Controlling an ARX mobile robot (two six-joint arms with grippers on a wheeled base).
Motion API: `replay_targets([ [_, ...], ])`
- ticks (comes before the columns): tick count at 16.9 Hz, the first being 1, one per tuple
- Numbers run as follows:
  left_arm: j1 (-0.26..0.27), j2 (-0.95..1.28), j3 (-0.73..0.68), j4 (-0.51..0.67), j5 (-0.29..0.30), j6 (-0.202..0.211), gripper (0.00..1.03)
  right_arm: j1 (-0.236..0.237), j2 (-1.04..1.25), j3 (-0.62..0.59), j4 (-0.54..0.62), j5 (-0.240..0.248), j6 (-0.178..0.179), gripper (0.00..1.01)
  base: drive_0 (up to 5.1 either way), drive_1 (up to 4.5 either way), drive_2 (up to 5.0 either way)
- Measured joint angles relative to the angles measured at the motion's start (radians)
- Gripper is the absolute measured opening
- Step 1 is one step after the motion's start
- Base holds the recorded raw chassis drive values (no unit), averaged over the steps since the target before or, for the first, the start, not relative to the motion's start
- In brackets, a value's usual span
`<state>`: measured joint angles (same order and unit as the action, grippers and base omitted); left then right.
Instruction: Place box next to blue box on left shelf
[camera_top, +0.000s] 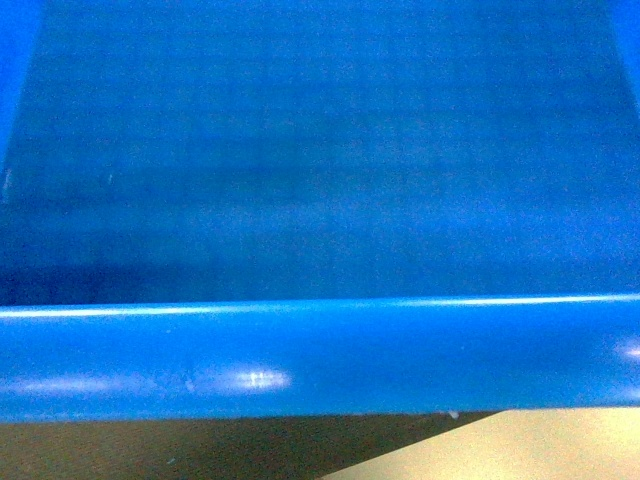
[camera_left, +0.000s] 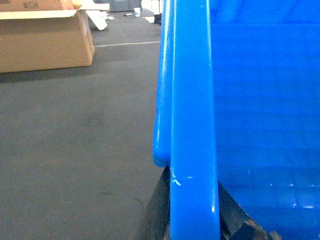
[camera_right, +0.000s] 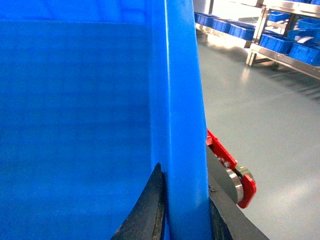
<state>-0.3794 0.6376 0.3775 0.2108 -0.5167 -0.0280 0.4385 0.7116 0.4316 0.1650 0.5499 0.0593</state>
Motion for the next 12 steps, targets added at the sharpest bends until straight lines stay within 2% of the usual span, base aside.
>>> replay_targets([
  [12,0.0,0.0,0.0,0.0,0.0,0.0,0.08,0.0,0.0,0.0,0.0,0.001,0.0,0.12,-1.6,-1.65,-1.6],
])
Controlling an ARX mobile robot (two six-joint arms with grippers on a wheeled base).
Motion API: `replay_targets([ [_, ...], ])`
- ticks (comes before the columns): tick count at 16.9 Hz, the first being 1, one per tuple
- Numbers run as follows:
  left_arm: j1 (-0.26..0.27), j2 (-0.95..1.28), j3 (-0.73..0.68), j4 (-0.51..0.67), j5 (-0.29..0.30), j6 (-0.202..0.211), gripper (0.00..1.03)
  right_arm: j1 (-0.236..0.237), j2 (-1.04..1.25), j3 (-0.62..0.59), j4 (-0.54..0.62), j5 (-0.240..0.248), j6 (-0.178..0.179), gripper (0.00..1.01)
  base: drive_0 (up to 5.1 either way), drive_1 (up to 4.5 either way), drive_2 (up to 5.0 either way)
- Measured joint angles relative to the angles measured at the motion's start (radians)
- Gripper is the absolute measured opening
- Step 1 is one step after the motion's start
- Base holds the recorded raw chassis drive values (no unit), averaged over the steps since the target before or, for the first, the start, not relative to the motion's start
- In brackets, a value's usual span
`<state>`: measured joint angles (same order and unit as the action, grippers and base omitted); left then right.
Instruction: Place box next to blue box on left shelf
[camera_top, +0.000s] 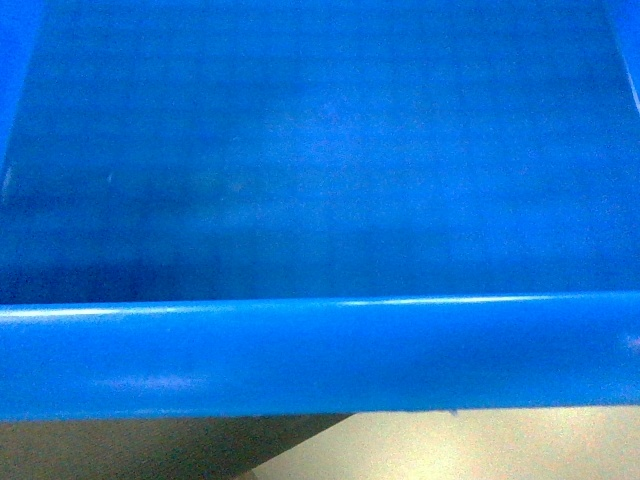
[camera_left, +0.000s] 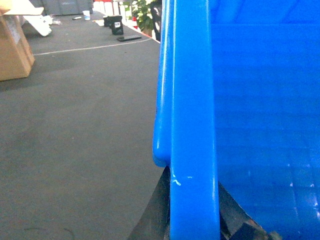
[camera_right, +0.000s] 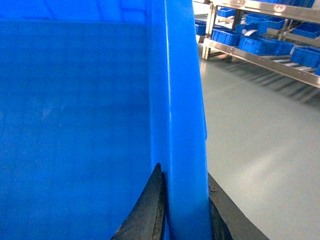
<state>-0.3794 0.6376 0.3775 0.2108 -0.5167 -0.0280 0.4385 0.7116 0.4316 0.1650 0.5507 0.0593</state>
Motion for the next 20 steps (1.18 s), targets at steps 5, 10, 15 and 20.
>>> replay_targets([
  [5,0.0,0.0,0.0,0.0,0.0,0.0,0.08,0.0,0.0,0.0,0.0,0.0,0.0,0.12,-1.6,-1.63,-1.6],
  [10,0.0,0.001,0.0,0.0,0.0,0.0,0.08,0.0,0.0,0.0,0.0,0.0,0.0,0.12,-1.6,-1.58,-1.6],
  [15,0.0,0.001,0.0,0.0,0.0,0.0,0.08,0.0,0.0,0.0,0.0,0.0,0.0,0.12,-1.6,-1.57,-1.6],
  [20,0.0,0.001,0.0,0.0,0.0,0.0,0.08,0.0,0.0,0.0,-0.001,0.0,0.0,0.12,-1.7,-1.73,-1.7],
])
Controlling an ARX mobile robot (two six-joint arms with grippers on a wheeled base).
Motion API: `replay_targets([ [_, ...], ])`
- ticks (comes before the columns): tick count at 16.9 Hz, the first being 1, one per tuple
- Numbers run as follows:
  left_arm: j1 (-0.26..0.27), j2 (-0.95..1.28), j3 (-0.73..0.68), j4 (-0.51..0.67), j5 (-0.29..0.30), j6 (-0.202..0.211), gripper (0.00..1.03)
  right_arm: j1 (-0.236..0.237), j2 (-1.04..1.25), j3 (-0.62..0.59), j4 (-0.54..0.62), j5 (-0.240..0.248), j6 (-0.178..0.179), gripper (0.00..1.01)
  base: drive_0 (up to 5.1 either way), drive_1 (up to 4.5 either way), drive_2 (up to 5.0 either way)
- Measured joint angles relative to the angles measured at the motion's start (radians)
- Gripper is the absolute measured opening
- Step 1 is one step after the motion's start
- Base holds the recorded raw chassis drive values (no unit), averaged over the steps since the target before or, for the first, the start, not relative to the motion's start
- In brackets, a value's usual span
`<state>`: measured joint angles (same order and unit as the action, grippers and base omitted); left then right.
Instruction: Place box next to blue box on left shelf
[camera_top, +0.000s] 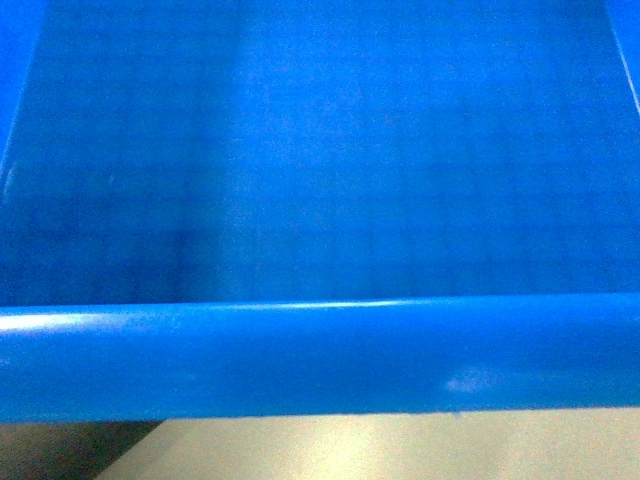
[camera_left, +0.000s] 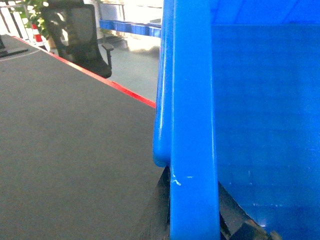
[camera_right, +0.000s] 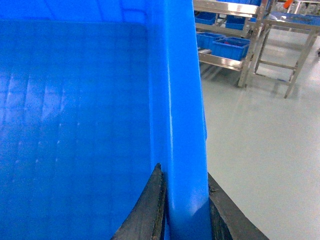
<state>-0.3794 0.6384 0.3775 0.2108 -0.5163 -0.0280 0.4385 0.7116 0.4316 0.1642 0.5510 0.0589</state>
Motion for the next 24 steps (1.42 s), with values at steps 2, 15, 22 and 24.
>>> replay_targets([
  [2,0.0,0.0,0.0,0.0,0.0,0.0,0.08,0.0,0.0,0.0,0.0,0.0,0.0,0.12,-1.5,-1.51,-1.5],
  [15,0.0,0.0,0.0,0.0,0.0,0.0,0.08,0.0,0.0,0.0,0.0,0.0,0.0,0.12,-1.6,-1.64,-1.6],
  [22,0.0,0.0,0.0,0.0,-0.001,0.0,0.08,0.0,0.0,0.0,0.0,0.0,0.0,0.12,-1.7,-1.65,-1.7],
  [24,0.0,0.0,0.0,0.0,0.0,0.0,0.08,0.0,0.0,0.0,0.0,0.001,0.0,0.12,-1.6,-1.55,-1.6],
])
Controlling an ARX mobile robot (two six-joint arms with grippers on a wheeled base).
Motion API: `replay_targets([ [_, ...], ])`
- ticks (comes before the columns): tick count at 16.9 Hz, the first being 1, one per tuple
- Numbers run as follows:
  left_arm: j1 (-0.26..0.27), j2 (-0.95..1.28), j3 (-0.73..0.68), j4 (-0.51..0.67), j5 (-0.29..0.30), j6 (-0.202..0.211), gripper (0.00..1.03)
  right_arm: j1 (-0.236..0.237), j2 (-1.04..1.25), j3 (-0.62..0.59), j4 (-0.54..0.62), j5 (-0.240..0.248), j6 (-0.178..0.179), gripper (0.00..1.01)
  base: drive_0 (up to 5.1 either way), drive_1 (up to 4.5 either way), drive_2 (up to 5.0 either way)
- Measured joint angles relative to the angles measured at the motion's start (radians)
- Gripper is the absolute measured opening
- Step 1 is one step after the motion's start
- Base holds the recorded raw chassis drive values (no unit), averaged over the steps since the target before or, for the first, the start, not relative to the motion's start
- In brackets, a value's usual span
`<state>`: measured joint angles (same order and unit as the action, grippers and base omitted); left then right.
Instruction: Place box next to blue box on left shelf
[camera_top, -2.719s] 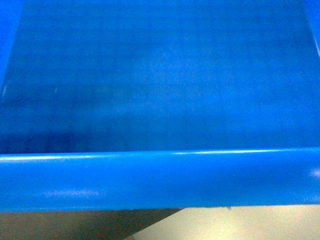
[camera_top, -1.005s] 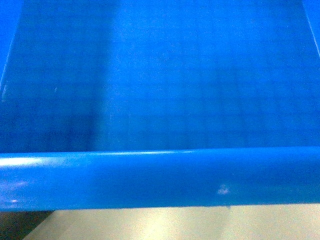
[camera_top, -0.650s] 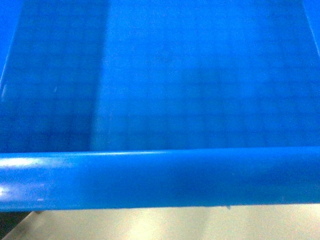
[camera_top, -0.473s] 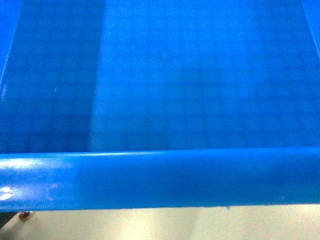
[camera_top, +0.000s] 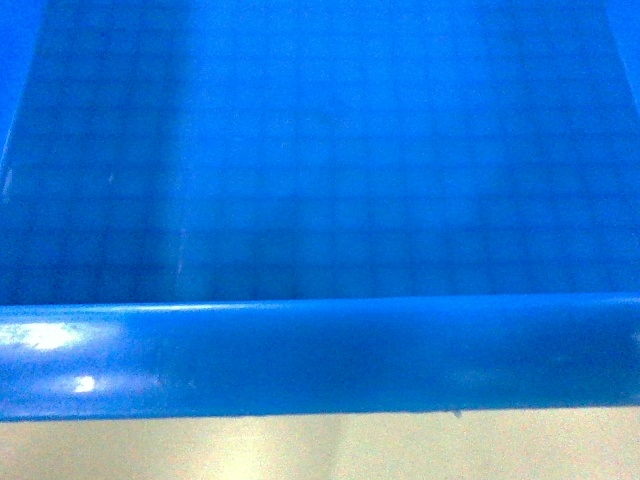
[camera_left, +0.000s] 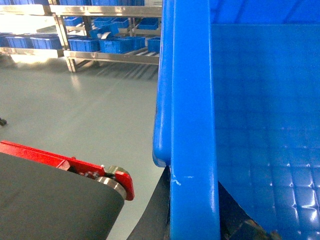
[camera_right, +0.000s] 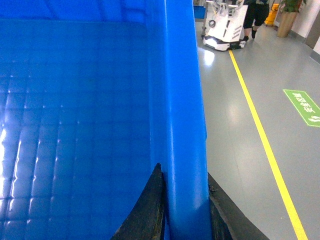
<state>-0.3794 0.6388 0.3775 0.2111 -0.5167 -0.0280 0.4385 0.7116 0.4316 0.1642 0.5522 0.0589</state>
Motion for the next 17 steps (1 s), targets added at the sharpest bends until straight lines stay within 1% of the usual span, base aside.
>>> replay_targets([
  [12,0.0,0.0,0.0,-0.001,0.0,0.0,0.08,0.0,0.0,0.0,0.0,0.0,0.0,0.12,-1.5,-1.49,-1.5],
  [13,-0.002,0.0,0.0,0.001,0.004,0.0,0.08,0.0,-0.001,0.0,-0.001,0.004,0.0,0.12,0.0,0.0,0.0],
  [17,-0.002,-0.004,0.0,-0.001,-0.002,0.002,0.08,0.0,0.0,0.0,0.0,0.005,-0.001,0.12,-0.1,4.15,-4.4],
])
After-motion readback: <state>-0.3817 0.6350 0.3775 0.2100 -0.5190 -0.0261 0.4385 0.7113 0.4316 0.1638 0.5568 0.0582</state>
